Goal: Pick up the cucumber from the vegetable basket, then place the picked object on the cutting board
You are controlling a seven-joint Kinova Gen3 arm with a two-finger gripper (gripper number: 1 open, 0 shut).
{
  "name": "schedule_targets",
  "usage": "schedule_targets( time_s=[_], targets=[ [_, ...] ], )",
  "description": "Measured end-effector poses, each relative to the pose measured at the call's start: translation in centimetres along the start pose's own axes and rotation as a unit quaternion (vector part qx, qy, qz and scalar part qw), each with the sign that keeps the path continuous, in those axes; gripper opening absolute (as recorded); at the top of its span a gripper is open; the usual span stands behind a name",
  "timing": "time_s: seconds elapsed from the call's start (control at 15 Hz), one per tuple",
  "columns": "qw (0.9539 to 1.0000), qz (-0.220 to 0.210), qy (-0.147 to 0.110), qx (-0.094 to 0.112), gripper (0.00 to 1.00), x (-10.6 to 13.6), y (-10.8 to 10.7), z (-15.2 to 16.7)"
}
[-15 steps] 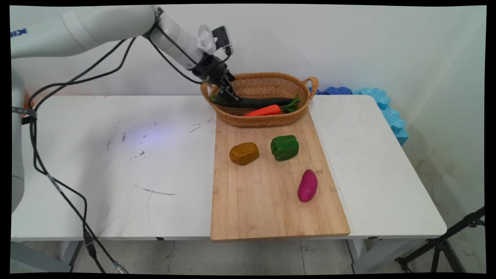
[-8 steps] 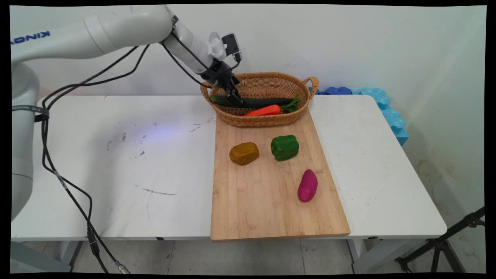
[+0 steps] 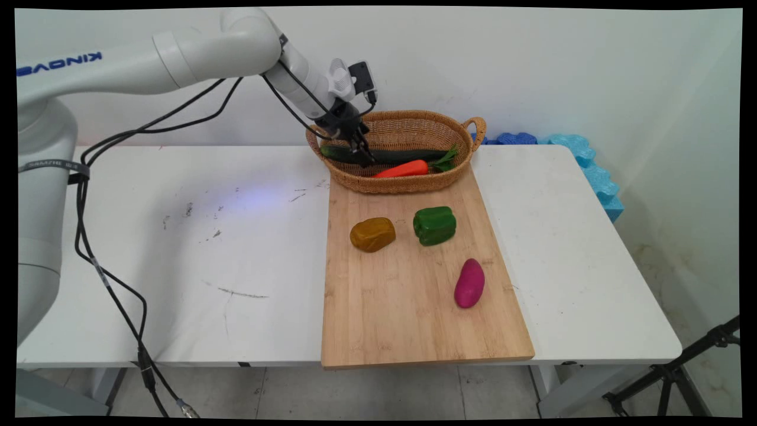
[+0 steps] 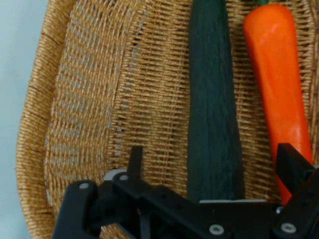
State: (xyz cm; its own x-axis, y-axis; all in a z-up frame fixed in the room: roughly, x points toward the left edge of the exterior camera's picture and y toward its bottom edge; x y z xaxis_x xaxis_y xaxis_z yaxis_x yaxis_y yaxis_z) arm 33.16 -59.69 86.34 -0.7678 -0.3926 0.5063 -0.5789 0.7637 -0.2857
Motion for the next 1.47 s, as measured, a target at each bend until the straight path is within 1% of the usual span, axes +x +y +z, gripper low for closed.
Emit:
schedule_targets(
  time_s=[0.67,0.73,1.2,1.47],
  targets=[
    [0.9999,0.003,-0.012,0.003,1.00,0.0,-0.1,1.6],
    [0.9999,0.003,-0.014,0.003,0.00,0.0,-0.1,1.7],
    [0.9998,0.006,-0.020,0.001,0.00,0.0,0.1,2.1],
    [0.9998,0.000,-0.018,0.005,0.00,0.2,0.2,1.5]
  ],
)
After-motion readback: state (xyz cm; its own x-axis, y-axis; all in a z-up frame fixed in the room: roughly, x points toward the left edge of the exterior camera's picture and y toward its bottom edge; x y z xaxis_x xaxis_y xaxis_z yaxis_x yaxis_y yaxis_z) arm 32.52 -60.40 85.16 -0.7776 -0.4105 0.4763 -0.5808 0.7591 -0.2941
